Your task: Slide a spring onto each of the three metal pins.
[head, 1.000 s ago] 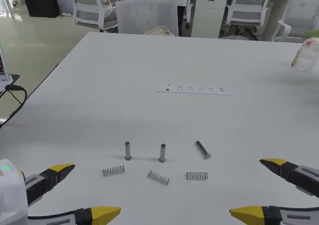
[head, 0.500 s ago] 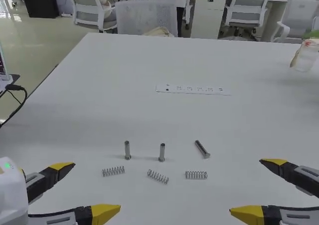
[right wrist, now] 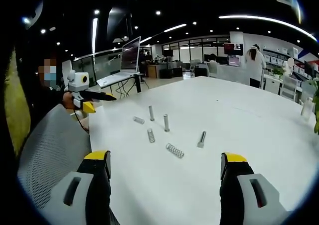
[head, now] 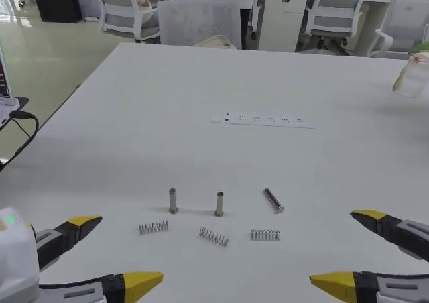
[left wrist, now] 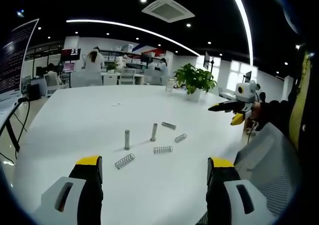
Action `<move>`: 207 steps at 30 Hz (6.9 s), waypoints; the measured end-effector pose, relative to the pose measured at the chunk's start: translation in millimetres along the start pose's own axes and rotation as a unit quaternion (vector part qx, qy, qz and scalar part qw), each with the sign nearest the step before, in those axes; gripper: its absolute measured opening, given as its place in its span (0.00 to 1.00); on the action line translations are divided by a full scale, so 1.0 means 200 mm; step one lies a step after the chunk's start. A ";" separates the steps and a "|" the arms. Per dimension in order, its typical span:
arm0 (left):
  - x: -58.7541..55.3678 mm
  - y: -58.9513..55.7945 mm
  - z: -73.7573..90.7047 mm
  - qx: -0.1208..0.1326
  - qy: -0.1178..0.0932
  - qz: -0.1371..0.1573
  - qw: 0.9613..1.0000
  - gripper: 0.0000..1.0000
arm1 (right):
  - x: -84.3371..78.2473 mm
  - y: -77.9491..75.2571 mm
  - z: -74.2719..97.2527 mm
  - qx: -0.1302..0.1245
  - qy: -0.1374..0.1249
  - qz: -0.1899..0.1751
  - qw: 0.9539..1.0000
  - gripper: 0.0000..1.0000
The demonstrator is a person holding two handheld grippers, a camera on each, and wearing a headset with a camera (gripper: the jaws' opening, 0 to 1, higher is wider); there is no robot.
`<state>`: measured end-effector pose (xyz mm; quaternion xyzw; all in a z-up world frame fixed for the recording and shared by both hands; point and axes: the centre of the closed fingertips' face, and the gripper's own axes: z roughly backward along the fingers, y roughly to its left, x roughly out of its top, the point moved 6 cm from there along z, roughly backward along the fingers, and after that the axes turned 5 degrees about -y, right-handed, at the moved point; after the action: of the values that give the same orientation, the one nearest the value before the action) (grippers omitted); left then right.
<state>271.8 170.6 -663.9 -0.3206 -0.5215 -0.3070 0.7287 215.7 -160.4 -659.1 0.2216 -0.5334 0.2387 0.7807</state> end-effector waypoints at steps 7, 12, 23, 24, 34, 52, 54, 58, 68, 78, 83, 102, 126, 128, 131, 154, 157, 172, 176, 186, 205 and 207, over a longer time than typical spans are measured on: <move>0.01 0.00 0.00 0.001 -0.002 -0.004 1.000 0.84 | 0.03 -0.06 -0.02 0.000 -0.003 0.008 1.000 0.90; 0.02 0.00 0.00 0.001 -0.004 -0.005 1.000 0.84 | 0.07 -0.10 -0.05 -0.003 -0.005 0.013 1.000 0.89; 0.02 0.00 0.00 0.000 -0.008 -0.006 1.000 0.83 | 0.12 -0.19 -0.13 -0.019 0.005 0.027 0.999 0.82; 0.02 0.00 0.00 -0.001 -0.008 -0.006 1.000 0.83 | 0.12 -0.19 -0.14 -0.020 0.009 0.028 0.999 0.82; 0.01 -0.01 0.00 -0.002 -0.006 -0.005 1.000 0.83 | 0.14 -0.25 -0.26 -0.024 0.028 0.033 0.999 0.74; -0.01 0.00 0.01 0.001 0.001 0.001 1.000 0.82 | 0.10 -0.33 -0.40 -0.026 0.060 0.017 0.998 0.63; 0.00 0.00 0.00 0.002 0.001 -0.001 1.000 0.82 | 0.10 -0.34 -0.42 -0.030 0.065 0.019 0.997 0.63; 0.00 0.01 0.00 0.004 -0.001 0.000 1.000 0.82 | 0.10 -0.36 -0.45 -0.033 0.073 0.017 0.997 0.62; 0.01 0.00 0.00 0.002 -0.004 -0.002 1.000 0.82 | 0.10 -0.40 -0.52 -0.033 0.093 0.020 0.995 0.59; 0.01 0.00 -0.01 0.000 -0.005 -0.002 1.000 0.81 | 0.08 -0.42 -0.58 -0.031 0.114 0.022 0.993 0.55; 0.01 0.00 -0.01 -0.001 -0.005 -0.001 1.000 0.81 | 0.07 -0.44 -0.62 -0.036 0.124 0.020 0.991 0.51; 0.00 0.02 0.00 0.002 -0.006 0.005 1.000 0.79 | 0.01 -0.49 -0.77 -0.044 0.182 0.028 0.982 0.40; -0.01 0.01 0.00 -0.002 0.002 0.013 1.000 0.77 | -0.05 -0.51 -0.86 -0.052 0.240 0.033 0.969 0.23; -0.01 0.01 0.00 -0.003 0.004 0.013 1.000 0.77 | -0.05 -0.51 -0.87 -0.051 0.241 0.030 0.969 0.22; -0.01 0.01 0.00 -0.002 0.004 0.014 1.000 0.77 | -0.05 -0.51 -0.87 -0.053 0.242 0.029 0.968 0.21; -0.01 0.02 -0.01 -0.001 0.000 0.016 1.000 0.76 | -0.06 -0.52 -0.90 -0.068 0.281 0.042 0.956 0.10; -0.01 0.02 -0.01 -0.001 -0.001 0.016 1.000 0.76 | -0.06 -0.52 -0.91 -0.072 0.285 0.044 0.955 0.09; -0.01 0.02 0.00 -0.002 -0.003 0.017 1.000 0.76 | -0.07 -0.50 -0.88 -0.075 0.281 0.042 0.956 0.06; -0.01 0.02 0.00 -0.003 -0.004 0.017 1.000 0.75 | -0.06 -0.50 -0.87 -0.077 0.274 0.036 0.958 0.06; 0.00 0.01 0.00 -0.006 -0.005 0.014 1.000 0.75 | -0.03 -0.49 -0.83 -0.079 0.260 0.024 0.962 0.06; 0.03 -0.01 0.01 -0.013 -0.012 0.002 1.000 0.75 | 0.00 -0.45 -0.75 -0.084 0.242 0.015 0.966 0.06; 0.03 -0.02 0.01 -0.015 -0.013 0.001 1.000 0.75 | 0.00 -0.45 -0.75 -0.086 0.240 0.015 0.967 0.06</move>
<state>270.1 169.0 -657.4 -0.3361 -0.5257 -0.3097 0.7175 379.0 -141.4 -716.6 0.0824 -0.3522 0.2498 0.8982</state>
